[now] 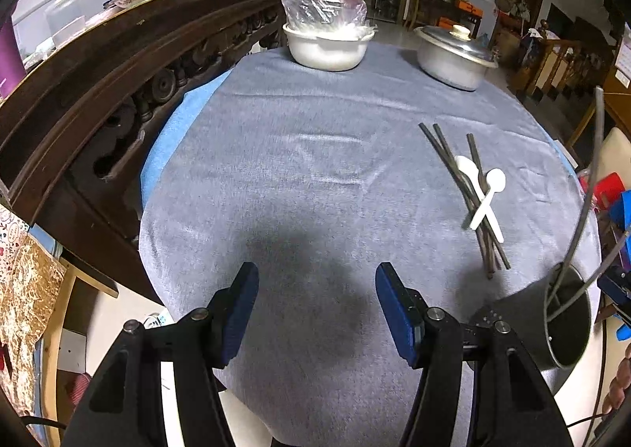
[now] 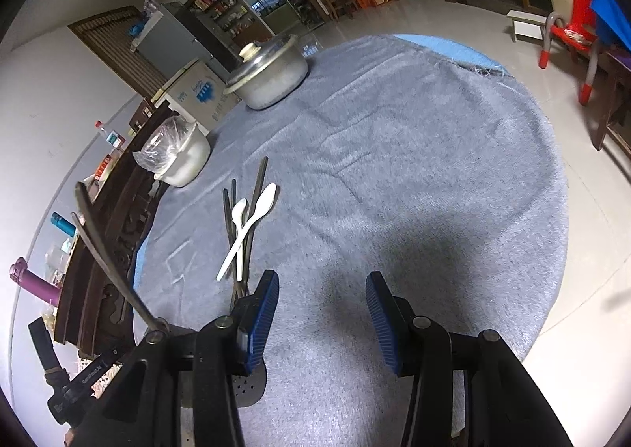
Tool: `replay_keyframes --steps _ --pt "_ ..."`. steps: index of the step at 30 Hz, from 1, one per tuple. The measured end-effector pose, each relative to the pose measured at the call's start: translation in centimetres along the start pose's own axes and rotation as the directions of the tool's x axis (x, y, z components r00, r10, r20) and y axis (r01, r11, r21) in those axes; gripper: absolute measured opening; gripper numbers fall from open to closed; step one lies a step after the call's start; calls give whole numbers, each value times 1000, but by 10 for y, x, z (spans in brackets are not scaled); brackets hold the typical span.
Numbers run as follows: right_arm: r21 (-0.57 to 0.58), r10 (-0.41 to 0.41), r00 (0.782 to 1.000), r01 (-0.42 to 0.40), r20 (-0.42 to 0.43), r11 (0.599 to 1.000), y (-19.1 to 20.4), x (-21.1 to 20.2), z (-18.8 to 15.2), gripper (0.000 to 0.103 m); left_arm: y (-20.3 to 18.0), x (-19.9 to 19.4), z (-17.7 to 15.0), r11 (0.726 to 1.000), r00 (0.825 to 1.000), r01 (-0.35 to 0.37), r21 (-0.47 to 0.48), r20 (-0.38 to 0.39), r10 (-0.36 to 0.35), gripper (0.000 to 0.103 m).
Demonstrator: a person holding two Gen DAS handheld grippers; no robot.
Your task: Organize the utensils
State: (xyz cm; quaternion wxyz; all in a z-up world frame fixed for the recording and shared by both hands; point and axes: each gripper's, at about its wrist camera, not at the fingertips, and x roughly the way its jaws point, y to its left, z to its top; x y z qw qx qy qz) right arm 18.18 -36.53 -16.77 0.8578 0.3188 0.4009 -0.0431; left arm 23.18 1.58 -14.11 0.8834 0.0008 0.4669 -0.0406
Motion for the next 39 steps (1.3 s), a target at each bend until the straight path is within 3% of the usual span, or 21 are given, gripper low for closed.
replay_keyframes --steps 19,26,30,39 --pt "-28 86 989 -90 -118 996 26 67 48 49 -1 45 49 1000 999 4 15 -36 -3 62" --pt "13 175 965 -176 -196 984 38 119 74 48 -25 69 72 997 995 65 45 -79 -61 62" --pt "70 230 942 -219 -246 973 47 155 87 42 -42 82 84 992 989 114 61 -106 -107 62" --pt "123 176 941 -146 -290 982 52 206 96 23 -82 110 113 959 953 268 94 -173 -249 58"
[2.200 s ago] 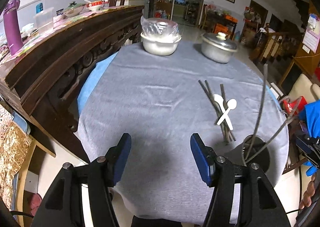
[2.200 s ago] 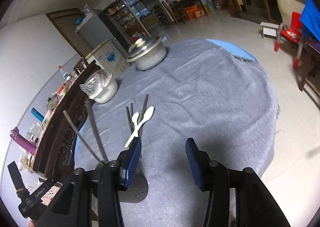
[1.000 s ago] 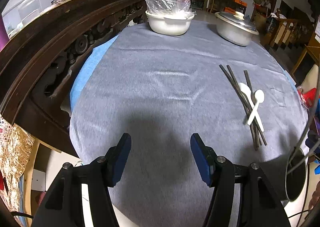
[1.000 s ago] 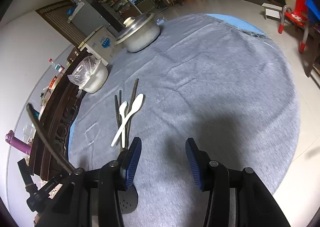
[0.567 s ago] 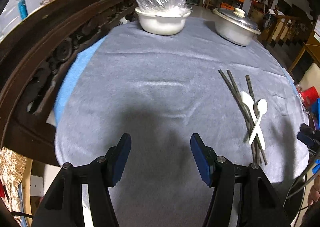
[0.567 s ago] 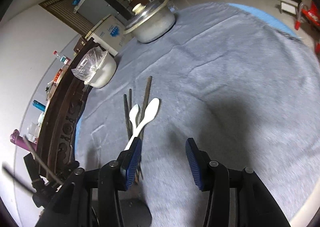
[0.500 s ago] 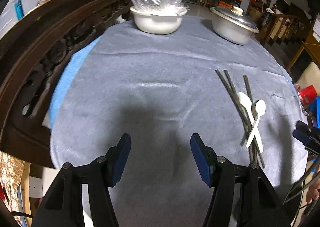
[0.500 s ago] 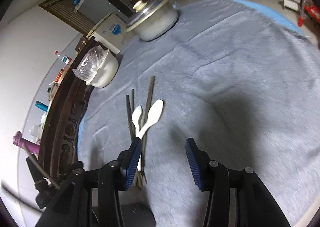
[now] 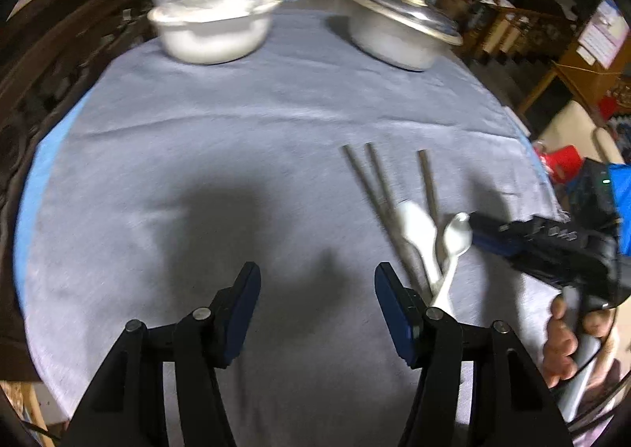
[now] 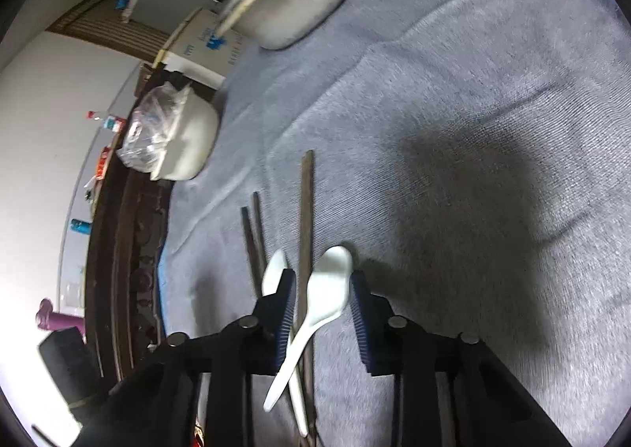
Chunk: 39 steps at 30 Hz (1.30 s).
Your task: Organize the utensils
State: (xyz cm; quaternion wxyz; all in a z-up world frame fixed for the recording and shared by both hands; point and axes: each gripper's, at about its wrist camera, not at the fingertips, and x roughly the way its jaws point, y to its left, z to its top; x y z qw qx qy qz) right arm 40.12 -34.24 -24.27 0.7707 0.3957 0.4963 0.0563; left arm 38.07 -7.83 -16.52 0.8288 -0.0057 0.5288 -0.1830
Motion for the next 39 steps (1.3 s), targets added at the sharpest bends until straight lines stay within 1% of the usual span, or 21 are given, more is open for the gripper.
replay_keyframes --steps 1,2,4,5,7,9,11,14,16,18,19,20,21,22,24,27,30,32,34,36,39 --pt "-3 -7 1000 7 -4 1000 0 2 1 19 -5 3 4 1000 1000 17 11 -5 -17 53" --pt "-11 -17 1000 17 -6 1000 1 5 1 17 -12 7 9 998 999 49 31 -14 -48 50" --pt "-27 -29 1000 29 -5 999 1 7 2 9 -21 14 16 995 996 86 54 -30 -85 44" --pt "-32 -33 999 33 0 999 1 8 2 8 -28 19 21 993 995 96 69 -41 -94 42" --pt "-42 -38 999 38 17 998 1 6 3 7 -39 26 27 988 991 124 95 -58 -119 34" --pt "-51 -33 999 34 32 998 -1 2 4 7 -51 33 30 980 985 162 119 -81 -153 34" --pt "-54 -30 999 32 40 998 -3 -2 5 7 -63 41 32 975 981 177 138 -106 -163 34" --pt "-64 -23 999 25 22 998 -5 -4 6 7 -78 58 34 969 972 199 146 -159 -175 34" --pt "-62 -25 999 26 21 998 -7 -6 6 8 -79 67 33 969 967 202 141 -184 -175 34" --pt "-53 -16 1000 17 22 998 -12 -10 6 9 -80 75 32 972 968 188 141 -192 -159 34" --pt "-50 -1 1000 2 16 999 -14 -11 6 10 -80 80 30 973 967 188 138 -197 -159 33" --pt "-47 5 1000 -4 13 999 -16 -11 6 17 -77 82 29 972 965 196 130 -203 -167 32" --pt "-42 3 1000 -3 11 999 -17 -11 6 23 -74 82 27 971 965 201 127 -194 -174 26" --pt "-40 8 1000 -7 12 999 -17 -11 5 37 -72 81 27 971 965 201 129 -194 -174 22" --pt "-54 33 999 -32 23 998 -13 -12 5 49 -65 79 25 968 960 221 116 -199 -195 17" --pt "-64 20 999 -18 27 998 -6 -6 5 47 -55 73 25 967 962 223 120 -190 -198 13" --pt "-91 -9 1000 9 -2 996 3 6 5 25 -47 68 25 968 965 215 127 -180 -191 11" --pt "-118 -32 999 33 3 992 9 10 4 21 -41 65 26 971 968 203 126 -175 -180 11" --pt "-149 -61 998 60 -4 987 15 15 2 7 -33 62 27 971 967 207 121 -178 -184 11" --pt "-177 -77 997 78 16 981 20 16 0 7 -31 58 29 969 966 213 124 -174 -190 11" --pt "-216 -89 994 99 55 971 26 11 -1 7 -36 47 32 964 972 211 160 -142 -189 12"
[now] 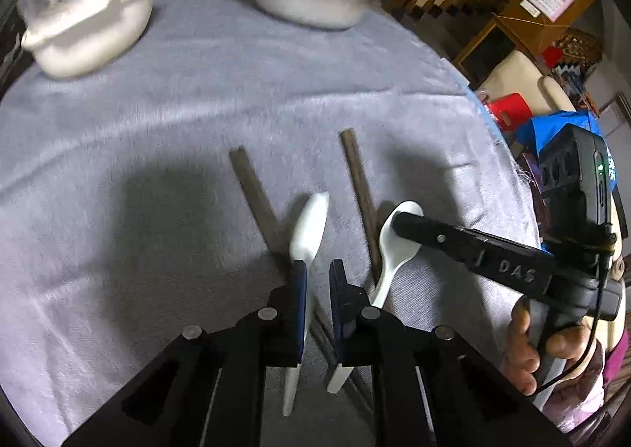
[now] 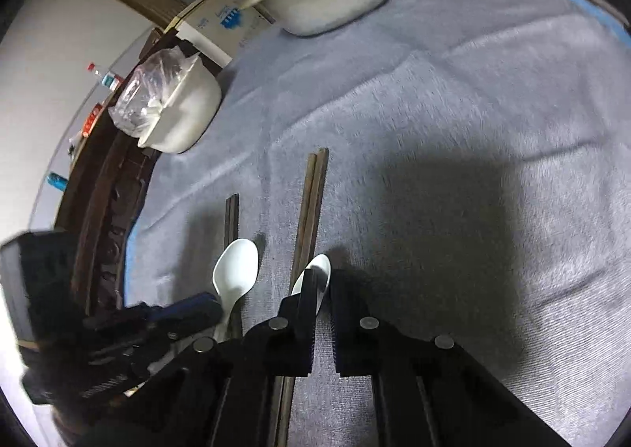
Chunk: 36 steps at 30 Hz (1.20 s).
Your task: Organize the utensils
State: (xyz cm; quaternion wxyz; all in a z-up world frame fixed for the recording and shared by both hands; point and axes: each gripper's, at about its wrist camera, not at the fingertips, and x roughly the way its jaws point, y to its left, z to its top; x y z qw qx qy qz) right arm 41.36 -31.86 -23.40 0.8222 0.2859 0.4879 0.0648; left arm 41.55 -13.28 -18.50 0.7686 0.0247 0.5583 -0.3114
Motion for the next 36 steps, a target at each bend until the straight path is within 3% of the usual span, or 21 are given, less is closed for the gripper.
replay_keyframes --steps 2,4,5,11,12,15,16,26,30,32,36 --pt "-19 -6 1000 6 25 1000 2 -6 0 7 -7 -3 6 999 999 -30 30 13 30 18" --pt "-30 -9 999 10 35 1000 2 -10 2 7 -13 1 12 997 998 -61 48 17 60 35" --pt "-33 -8 999 10 39 999 1 -13 2 7 -13 3 15 995 997 -81 54 20 80 38" --pt "-33 -11 998 14 63 999 -10 -28 0 6 -15 21 27 990 992 -125 71 21 124 39" --pt "-31 -10 998 12 67 999 -13 -30 0 6 -16 23 27 990 993 -120 74 19 119 37" --pt "-23 -12 997 13 71 1000 -18 -33 -1 6 -20 29 27 988 993 -120 95 18 119 10" --pt "-21 -12 997 13 74 1000 -19 -34 -2 6 -21 30 28 987 992 -123 99 16 122 7" --pt "-27 -28 990 32 137 999 -18 -55 -10 6 -14 -1 18 992 987 -115 52 118 109 3" --pt "-20 -26 989 29 145 999 -15 -60 -15 6 -9 -7 19 994 990 -98 39 110 93 3" --pt "-16 -22 989 24 146 1000 -15 -61 -18 6 -12 -4 20 996 993 -77 44 98 72 7" --pt "-1 -15 990 16 139 1000 -18 -60 -23 6 -27 5 14 983 986 -144 116 101 132 46"
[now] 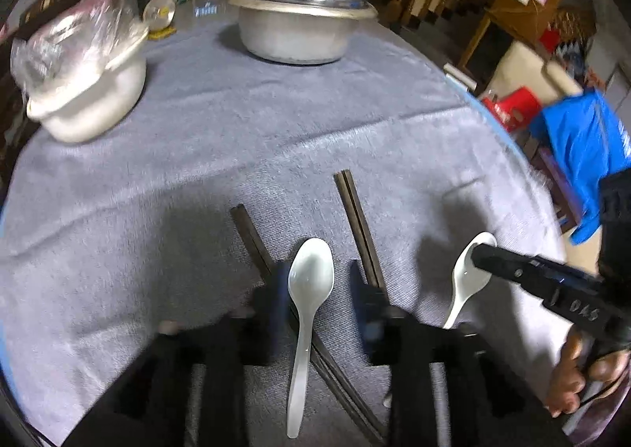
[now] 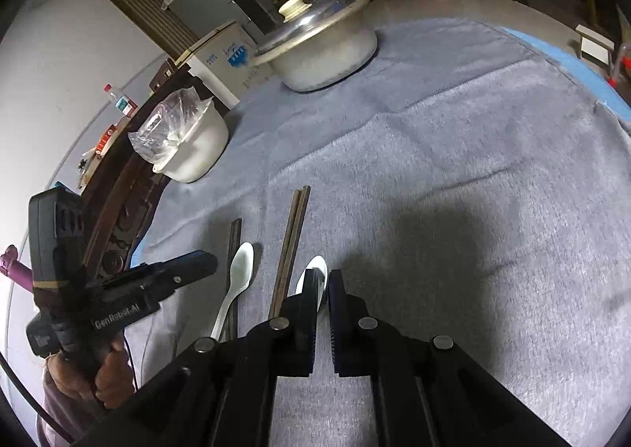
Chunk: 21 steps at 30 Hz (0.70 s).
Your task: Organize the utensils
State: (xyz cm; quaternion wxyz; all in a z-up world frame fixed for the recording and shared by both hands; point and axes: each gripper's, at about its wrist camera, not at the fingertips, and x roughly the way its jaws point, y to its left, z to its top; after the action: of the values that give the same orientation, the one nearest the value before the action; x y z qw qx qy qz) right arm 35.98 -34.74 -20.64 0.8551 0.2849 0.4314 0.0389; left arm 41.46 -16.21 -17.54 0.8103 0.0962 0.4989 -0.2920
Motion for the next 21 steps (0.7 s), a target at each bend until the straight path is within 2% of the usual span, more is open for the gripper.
replay_keyframes --steps 1,10,11,13,16,21 --pt "5 1 1000 -1 -5 1000 -2 1 -1 6 -4 2 -1 1000 1000 -10 19 -3 10 50" --pt "4 2 1000 -2 -29 1000 -10 4 0 6 -10 36 7 998 995 -52 34 -83 54 48" --pt "3 3 999 -3 -32 1000 -10 4 0 6 -10 36 6 998 996 -54 36 -72 56 46" --pt "3 4 999 -4 -32 1000 -11 5 0 6 -8 37 6 998 995 -58 30 -78 60 31" --pt "3 8 999 -8 -31 1000 -11 5 0 6 0 33 3 999 997 -39 -5 -69 39 31" --pt "-16 -9 1000 9 -6 1000 -5 -2 -3 6 9 11 -3 998 1000 -29 -50 -12 29 31"
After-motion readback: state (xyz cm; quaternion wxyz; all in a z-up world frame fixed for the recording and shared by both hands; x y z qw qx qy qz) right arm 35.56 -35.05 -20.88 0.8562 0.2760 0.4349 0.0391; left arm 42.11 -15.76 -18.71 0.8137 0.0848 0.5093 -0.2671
